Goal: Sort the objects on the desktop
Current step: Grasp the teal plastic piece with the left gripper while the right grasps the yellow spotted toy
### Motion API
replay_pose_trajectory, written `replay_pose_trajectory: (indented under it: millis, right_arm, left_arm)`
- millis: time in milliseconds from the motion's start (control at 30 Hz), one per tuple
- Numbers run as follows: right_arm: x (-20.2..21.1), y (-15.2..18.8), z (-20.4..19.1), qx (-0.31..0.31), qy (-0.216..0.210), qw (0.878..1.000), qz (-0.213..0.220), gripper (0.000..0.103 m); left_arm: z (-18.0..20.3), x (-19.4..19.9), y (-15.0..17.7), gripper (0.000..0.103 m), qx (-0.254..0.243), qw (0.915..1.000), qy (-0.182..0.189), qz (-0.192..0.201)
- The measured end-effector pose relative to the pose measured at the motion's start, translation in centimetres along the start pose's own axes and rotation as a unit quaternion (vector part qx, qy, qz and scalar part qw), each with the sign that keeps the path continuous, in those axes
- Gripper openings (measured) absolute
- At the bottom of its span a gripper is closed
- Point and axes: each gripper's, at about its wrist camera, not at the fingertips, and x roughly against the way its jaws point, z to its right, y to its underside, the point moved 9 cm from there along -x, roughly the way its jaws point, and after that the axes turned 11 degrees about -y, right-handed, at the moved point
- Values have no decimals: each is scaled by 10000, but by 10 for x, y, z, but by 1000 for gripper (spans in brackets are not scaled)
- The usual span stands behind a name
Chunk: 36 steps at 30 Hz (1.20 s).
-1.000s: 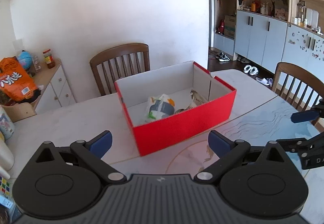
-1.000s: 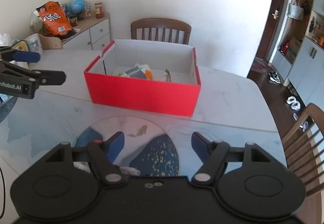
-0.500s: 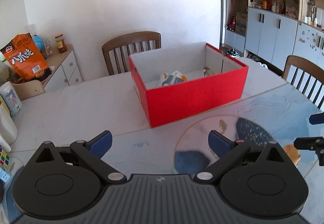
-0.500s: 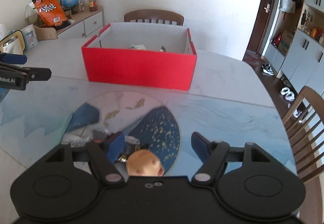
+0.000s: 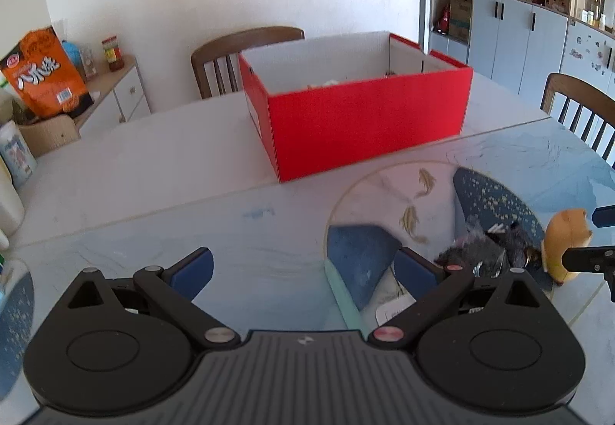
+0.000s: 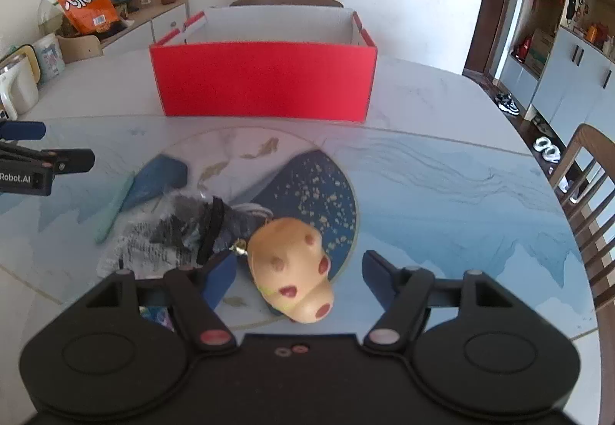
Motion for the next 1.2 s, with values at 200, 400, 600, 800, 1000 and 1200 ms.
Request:
replay_pose_trajectory:
  millis: [200, 400, 600, 800, 1000, 1200]
  right_arm:
    - [-11, 11, 1, -41, 51, 10000, -48, 72]
    - [-18, 17, 5, -69, 110, 9999, -64, 71]
    - [-26, 24, 8, -97, 121, 9998, -124, 71]
    - [-33, 26, 10, -119, 129, 9998, -122, 71]
    - [-37, 27, 11, -143, 128, 9997, -135, 71]
    - [-39, 28, 13, -170, 123, 9997, -131, 70]
  left_arm:
    - [5, -10, 15, 101, 6, 9999, -18, -134]
    - [12, -22, 26, 97, 92, 9995, 1, -295]
    - [16, -33, 34, 93, 153, 9991, -49, -382]
    - [18, -41, 37, 81, 143, 9992, -104, -352]
    - [20, -47, 39, 69, 205, 9990, -65, -389]
    - [22, -46, 39, 56, 323, 9987, 101, -370]
